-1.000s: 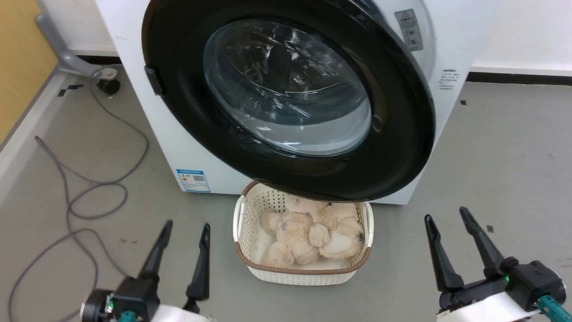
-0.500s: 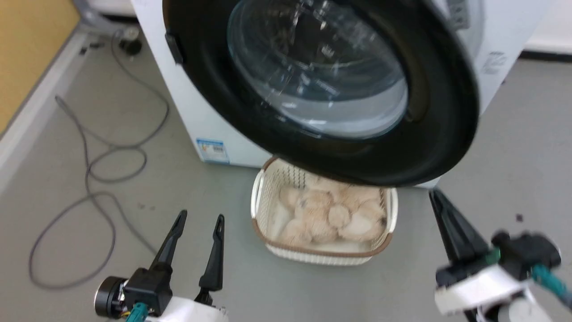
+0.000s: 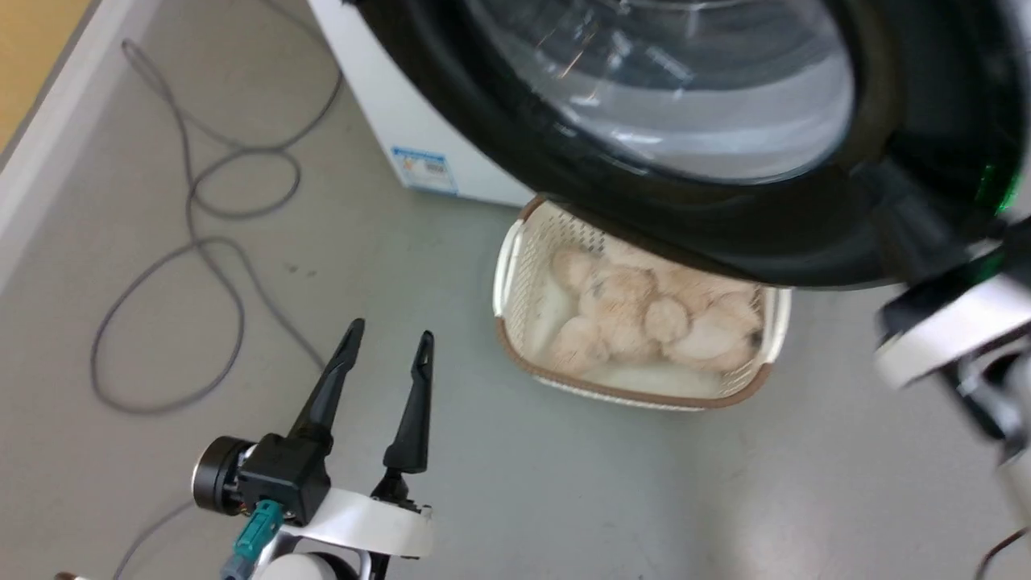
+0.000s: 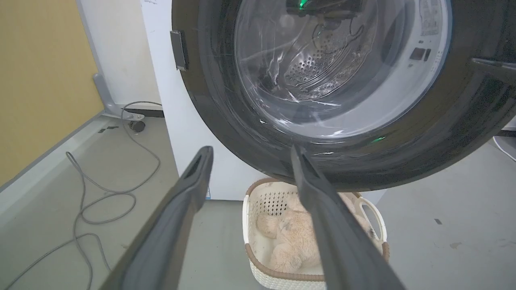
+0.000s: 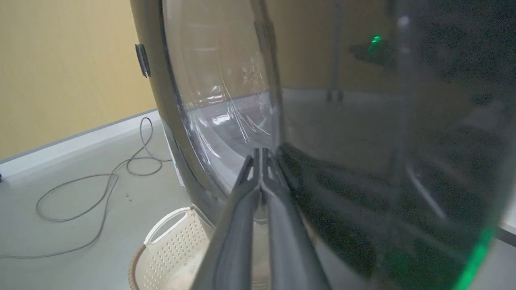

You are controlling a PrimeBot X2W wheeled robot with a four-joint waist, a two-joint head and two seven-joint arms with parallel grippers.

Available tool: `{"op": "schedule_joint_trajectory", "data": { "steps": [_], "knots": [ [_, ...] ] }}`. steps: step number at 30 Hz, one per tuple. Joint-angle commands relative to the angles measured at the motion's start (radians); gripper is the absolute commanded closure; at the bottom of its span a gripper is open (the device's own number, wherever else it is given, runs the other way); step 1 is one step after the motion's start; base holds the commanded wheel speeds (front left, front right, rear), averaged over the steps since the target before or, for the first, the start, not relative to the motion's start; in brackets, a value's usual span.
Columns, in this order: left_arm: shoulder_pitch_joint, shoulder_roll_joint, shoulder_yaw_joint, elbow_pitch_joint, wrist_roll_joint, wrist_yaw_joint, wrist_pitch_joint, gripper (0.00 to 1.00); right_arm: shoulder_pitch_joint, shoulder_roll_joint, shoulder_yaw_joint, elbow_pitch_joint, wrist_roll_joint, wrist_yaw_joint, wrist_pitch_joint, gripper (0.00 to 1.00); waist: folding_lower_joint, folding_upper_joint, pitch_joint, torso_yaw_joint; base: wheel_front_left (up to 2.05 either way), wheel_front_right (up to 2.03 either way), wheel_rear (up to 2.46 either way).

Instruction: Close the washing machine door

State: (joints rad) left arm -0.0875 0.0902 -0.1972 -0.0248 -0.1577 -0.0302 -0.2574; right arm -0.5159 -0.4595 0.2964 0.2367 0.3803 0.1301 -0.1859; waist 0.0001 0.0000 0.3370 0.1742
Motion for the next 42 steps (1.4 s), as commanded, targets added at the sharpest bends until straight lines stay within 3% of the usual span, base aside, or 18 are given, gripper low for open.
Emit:
{"op": "schedule_joint_trajectory", "data": {
  "steps": [1, 9, 19, 33, 42],
  "knots": [
    [-0.014, -0.005, 0.001, 0.000, 0.009, -0.005, -0.004, 0.00, -0.037, -0.024, -0.010, 0.022, 0.009, 0.001, 0.005, 1.00, -0.0001, 0.0000, 0.031, 0.028, 0.00, 0.00, 0.00],
    [-0.032, -0.027, -0.009, 0.005, 0.013, -0.021, -0.004, 0.00, -0.188, -0.097, -0.095, 0.173, 0.047, 0.001, 0.046, 1.00, -0.0001, 0.0000, 0.073, 0.081, 0.00, 0.00, 0.00],
    [-0.045, -0.038, -0.029, 0.009, 0.002, -0.022, -0.004, 0.00, -0.340, -0.142, -0.146, 0.324, 0.063, 0.001, 0.088, 1.00, -0.0001, 0.0000, 0.102, 0.114, 0.00, 0.00, 0.00],
    [-0.035, -0.040, -0.014, 0.017, 0.019, -0.021, -0.004, 0.00, -0.374, -0.092, -0.154, 0.438, 0.075, 0.001, 0.013, 1.00, -0.0001, 0.0000, 0.048, 0.077, 0.00, 0.00, 0.00],
    [0.002, -0.040, 0.033, 0.054, 0.003, -0.016, -0.004, 0.00, -0.176, -0.034, -0.072, 0.325, 0.119, 0.001, -0.065, 1.00, -0.0001, 0.0000, -0.096, 0.005, 0.00, 0.00, 0.00]
  ]
}}
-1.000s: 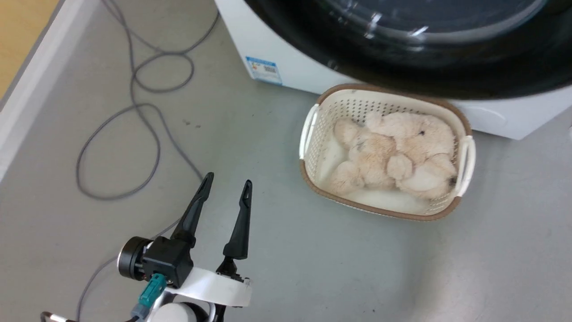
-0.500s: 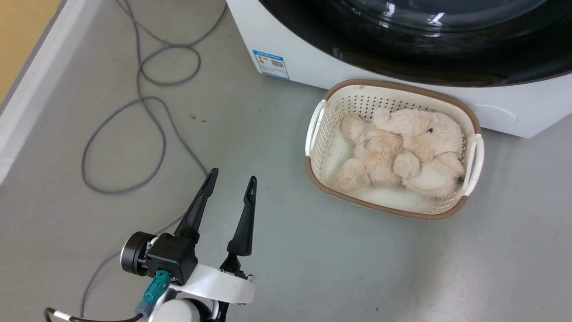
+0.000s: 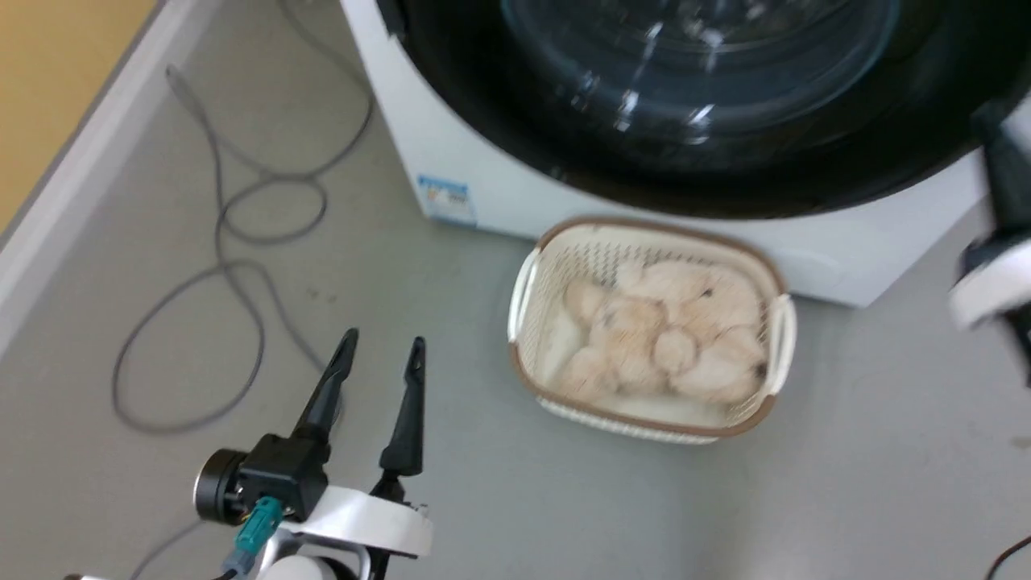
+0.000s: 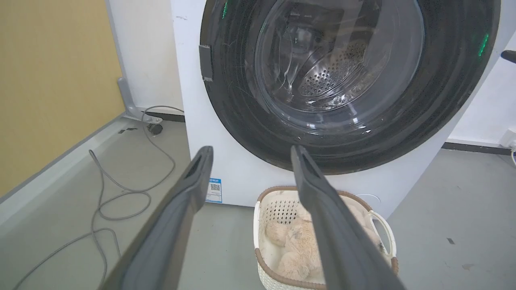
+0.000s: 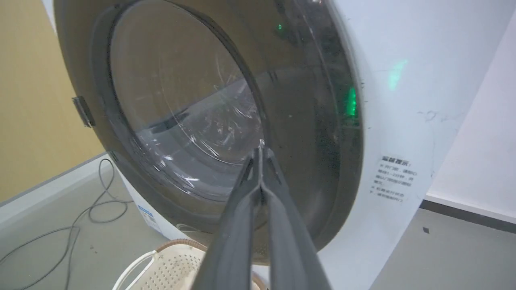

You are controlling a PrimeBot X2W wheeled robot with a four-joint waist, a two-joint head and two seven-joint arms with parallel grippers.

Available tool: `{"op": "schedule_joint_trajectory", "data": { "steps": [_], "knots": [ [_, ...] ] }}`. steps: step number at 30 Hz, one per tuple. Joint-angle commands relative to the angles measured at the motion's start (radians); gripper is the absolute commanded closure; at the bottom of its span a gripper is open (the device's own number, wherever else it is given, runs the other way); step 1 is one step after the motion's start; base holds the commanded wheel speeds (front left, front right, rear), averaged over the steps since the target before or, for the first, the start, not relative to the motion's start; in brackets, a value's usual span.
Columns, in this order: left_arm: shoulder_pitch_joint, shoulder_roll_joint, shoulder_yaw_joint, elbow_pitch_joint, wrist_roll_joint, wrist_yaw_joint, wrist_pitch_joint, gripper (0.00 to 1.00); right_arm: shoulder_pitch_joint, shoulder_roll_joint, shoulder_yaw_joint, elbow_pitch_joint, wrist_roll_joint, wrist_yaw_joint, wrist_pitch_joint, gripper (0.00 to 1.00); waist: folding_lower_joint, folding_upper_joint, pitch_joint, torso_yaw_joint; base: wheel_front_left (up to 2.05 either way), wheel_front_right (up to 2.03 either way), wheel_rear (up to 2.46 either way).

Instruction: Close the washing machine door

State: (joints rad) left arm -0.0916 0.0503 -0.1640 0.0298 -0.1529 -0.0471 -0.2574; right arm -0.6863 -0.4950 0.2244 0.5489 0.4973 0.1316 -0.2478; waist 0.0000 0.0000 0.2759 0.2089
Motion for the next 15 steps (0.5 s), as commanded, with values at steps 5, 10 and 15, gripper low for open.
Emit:
{"op": "schedule_joint_trajectory", "data": {
  "steps": [5, 10, 15],
  "knots": [
    [0.033, 0.000, 0.030, 0.020, 0.003, 0.002, -0.004, 0.00, 0.183, 0.039, -0.012, -0.157, -0.018, -0.001, -0.013, 1.00, 0.0000, 0.0000, -0.105, -0.082, 0.00, 0.00, 0.00],
    [0.061, 0.003, 0.058, 0.036, 0.007, 0.002, -0.004, 0.00, 0.355, 0.103, -0.055, -0.314, -0.088, -0.001, -0.014, 1.00, 0.0000, 0.0000, -0.159, -0.131, 0.00, 0.00, 0.00],
    [0.086, 0.007, 0.073, 0.059, 0.009, -0.004, -0.004, 0.00, 0.479, 0.187, -0.122, -0.395, -0.154, -0.001, -0.014, 1.00, 0.0000, 0.0000, -0.202, -0.166, 0.00, 0.00, 0.00]
  ]
}}
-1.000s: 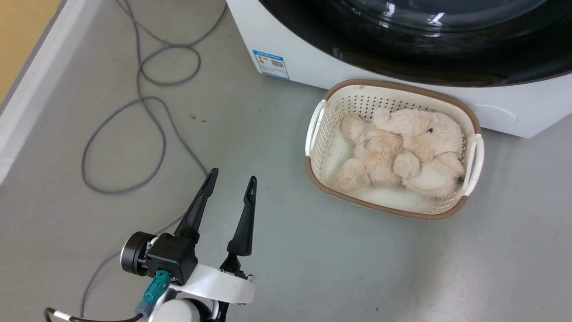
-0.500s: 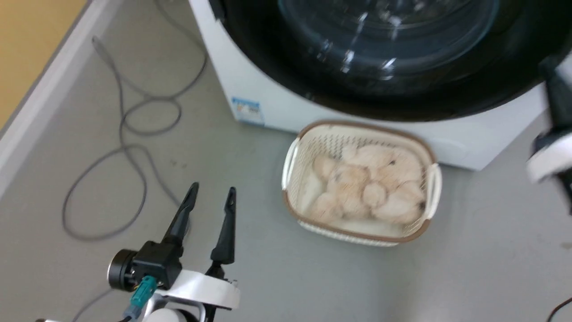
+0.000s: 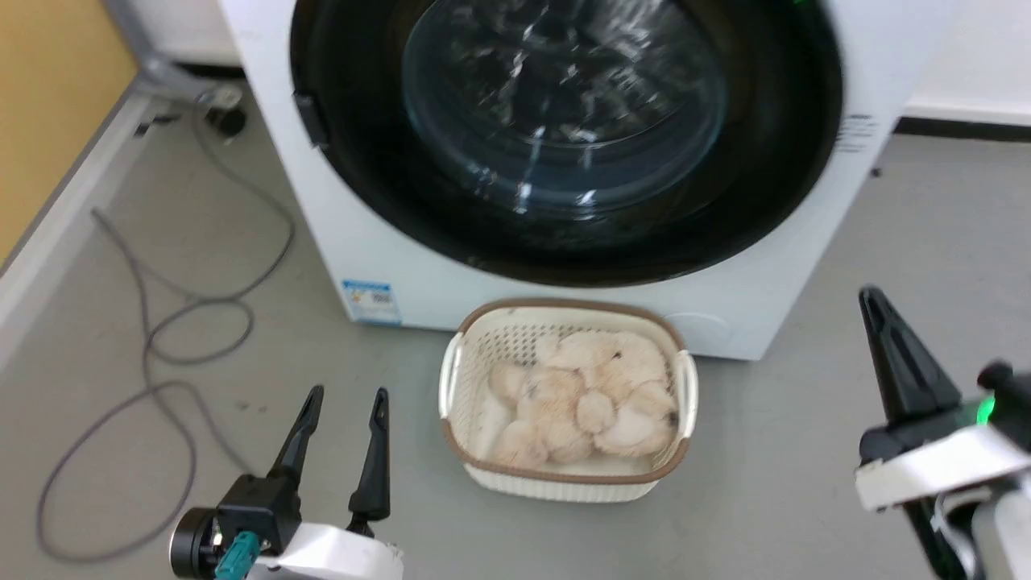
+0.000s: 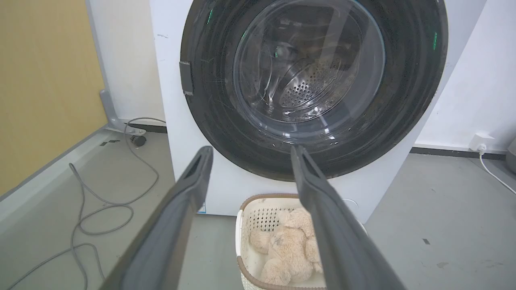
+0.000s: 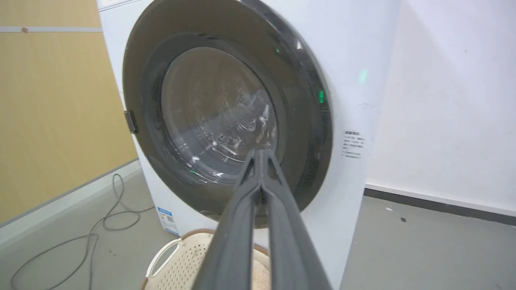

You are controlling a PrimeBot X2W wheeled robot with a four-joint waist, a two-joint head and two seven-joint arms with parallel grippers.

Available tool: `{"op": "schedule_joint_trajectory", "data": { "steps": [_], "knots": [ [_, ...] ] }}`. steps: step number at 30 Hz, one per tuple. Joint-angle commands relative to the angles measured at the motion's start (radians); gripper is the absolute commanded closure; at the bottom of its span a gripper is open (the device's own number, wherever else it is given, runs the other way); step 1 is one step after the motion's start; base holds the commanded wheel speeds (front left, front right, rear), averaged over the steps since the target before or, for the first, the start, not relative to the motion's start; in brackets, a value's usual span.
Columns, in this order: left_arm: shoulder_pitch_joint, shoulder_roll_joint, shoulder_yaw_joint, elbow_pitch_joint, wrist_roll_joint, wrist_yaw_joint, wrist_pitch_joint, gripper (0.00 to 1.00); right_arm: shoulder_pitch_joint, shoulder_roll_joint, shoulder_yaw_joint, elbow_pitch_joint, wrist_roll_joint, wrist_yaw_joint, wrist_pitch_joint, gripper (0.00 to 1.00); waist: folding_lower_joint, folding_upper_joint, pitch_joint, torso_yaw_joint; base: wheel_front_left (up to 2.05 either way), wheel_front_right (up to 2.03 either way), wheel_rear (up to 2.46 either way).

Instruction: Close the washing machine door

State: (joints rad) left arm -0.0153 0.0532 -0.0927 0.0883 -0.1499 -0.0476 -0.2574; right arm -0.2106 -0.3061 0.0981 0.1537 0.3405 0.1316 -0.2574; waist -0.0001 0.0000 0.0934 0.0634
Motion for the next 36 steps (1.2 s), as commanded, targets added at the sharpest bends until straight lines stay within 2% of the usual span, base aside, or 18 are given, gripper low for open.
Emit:
{"op": "schedule_joint_trajectory", "data": {
  "steps": [1, 8, 9, 10, 17, 30, 31, 36],
  "knots": [
    [0.015, 0.004, 0.003, 0.005, 0.008, -0.005, -0.004, 0.00, 0.025, 0.018, -0.011, -0.010, -0.010, -0.001, -0.003, 1.00, 0.0001, 0.0000, -0.027, -0.025, 0.00, 0.00, 0.00],
    [0.046, 0.003, -0.002, 0.031, 0.009, -0.007, -0.004, 0.00, 0.171, 0.194, -0.155, -0.088, -0.128, -0.001, 0.036, 1.00, 0.0001, 0.0000, -0.061, -0.042, 0.00, 0.00, 0.00],
    [0.049, 0.003, -0.003, 0.032, 0.009, -0.007, -0.004, 0.00, 0.189, 0.211, -0.168, -0.101, -0.131, -0.001, 0.042, 0.33, 0.0001, 0.0000, -0.063, -0.042, 0.00, 0.00, 0.00],
    [0.051, 0.002, -0.004, 0.033, 0.009, -0.006, -0.004, 0.00, 0.206, 0.222, -0.172, -0.112, -0.136, -0.001, 0.050, 0.00, 0.0001, 0.0000, -0.064, -0.043, 0.00, 0.00, 0.00],
    [0.059, 0.001, -0.007, 0.036, 0.012, -0.007, -0.004, 0.00, 0.282, 0.251, -0.185, -0.141, -0.155, -0.001, 0.069, 0.00, 0.0001, 0.0000, -0.064, -0.045, 0.00, 0.00, 0.00],
    [0.051, 0.000, -0.006, 0.031, 0.025, 0.000, -0.004, 0.00, 0.296, 0.256, -0.181, -0.108, -0.146, -0.001, 0.062, 0.00, 0.0001, 0.0000, -0.066, -0.037, 0.00, 0.00, 0.00],
    [0.052, -0.001, -0.008, 0.034, 0.018, -0.004, 0.001, 1.00, 0.285, 0.249, -0.182, -0.110, -0.146, 0.000, 0.071, 1.00, 0.0001, 0.0000, -0.066, -0.037, 0.00, 0.00, 0.00],
    [0.051, -0.002, -0.007, 0.033, 0.019, -0.003, 0.007, 1.00, 0.283, 0.249, -0.181, -0.111, -0.150, 0.000, 0.075, 1.00, 0.0001, 0.0000, -0.067, -0.038, 0.00, 0.00, 0.00]
  ]
}}
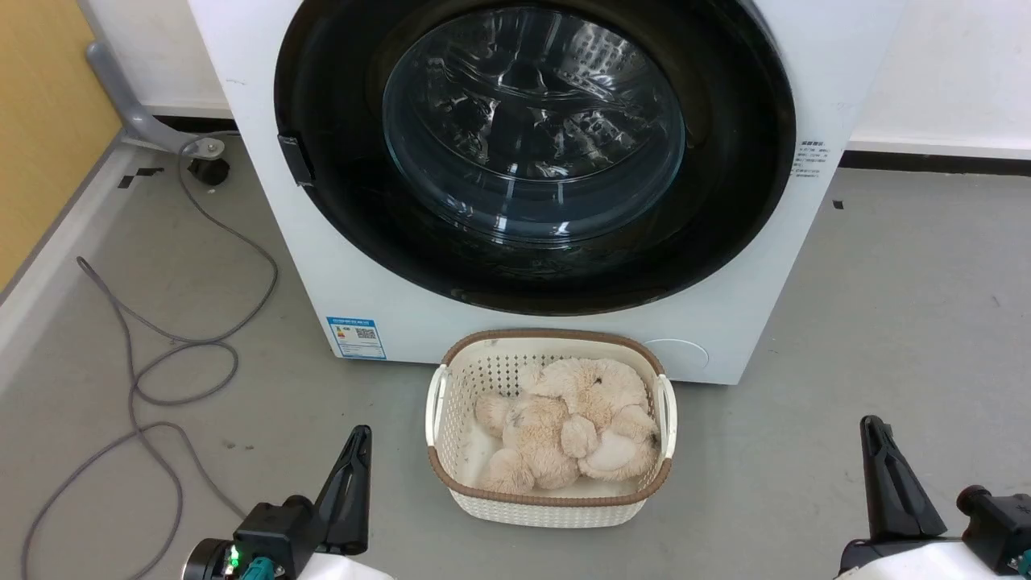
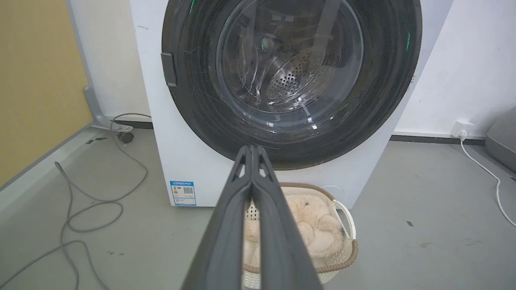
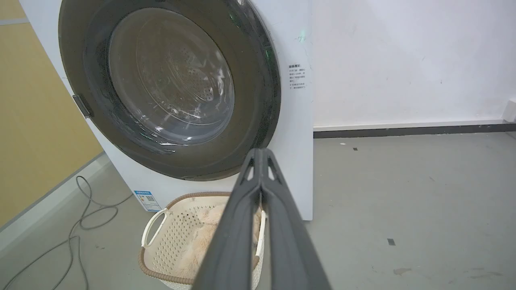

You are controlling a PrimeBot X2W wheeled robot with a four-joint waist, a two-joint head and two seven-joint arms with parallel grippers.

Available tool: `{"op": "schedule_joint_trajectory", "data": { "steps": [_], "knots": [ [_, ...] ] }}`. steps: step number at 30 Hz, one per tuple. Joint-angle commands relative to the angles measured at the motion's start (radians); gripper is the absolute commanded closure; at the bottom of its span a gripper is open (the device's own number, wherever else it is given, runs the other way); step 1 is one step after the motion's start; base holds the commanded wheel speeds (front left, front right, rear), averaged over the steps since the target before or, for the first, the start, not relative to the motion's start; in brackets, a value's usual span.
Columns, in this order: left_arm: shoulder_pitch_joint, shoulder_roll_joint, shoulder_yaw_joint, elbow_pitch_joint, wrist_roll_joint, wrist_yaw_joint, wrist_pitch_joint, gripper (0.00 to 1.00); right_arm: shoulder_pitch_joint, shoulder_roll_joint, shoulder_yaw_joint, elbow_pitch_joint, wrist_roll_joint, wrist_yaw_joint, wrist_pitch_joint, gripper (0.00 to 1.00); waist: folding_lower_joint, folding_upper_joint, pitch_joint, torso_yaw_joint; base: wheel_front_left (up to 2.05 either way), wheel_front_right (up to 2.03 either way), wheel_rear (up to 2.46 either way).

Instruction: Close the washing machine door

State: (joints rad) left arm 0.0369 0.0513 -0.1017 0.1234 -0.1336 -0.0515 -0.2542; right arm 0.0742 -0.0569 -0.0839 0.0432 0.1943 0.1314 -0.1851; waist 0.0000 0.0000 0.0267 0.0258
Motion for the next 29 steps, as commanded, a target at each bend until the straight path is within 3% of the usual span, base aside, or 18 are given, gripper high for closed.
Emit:
{"op": "schedule_joint_trajectory", "data": {
  "steps": [1, 29],
  "knots": [
    [-0.001, 0.000, 0.003, -0.003, 0.004, 0.001, 0.006, 1.00, -0.002, 0.000, 0.002, -0.001, -0.006, 0.000, 0.004, 1.00, 0.0000, 0.0000, 0.000, 0.000, 0.00, 0.00, 0.00],
    [-0.009, 0.000, 0.026, -0.031, 0.034, 0.013, 0.063, 1.00, -0.019, 0.002, 0.021, -0.011, -0.049, 0.000, 0.046, 1.00, 0.0000, 0.0000, -0.006, -0.006, 0.00, 0.00, 0.00]
  ]
}}
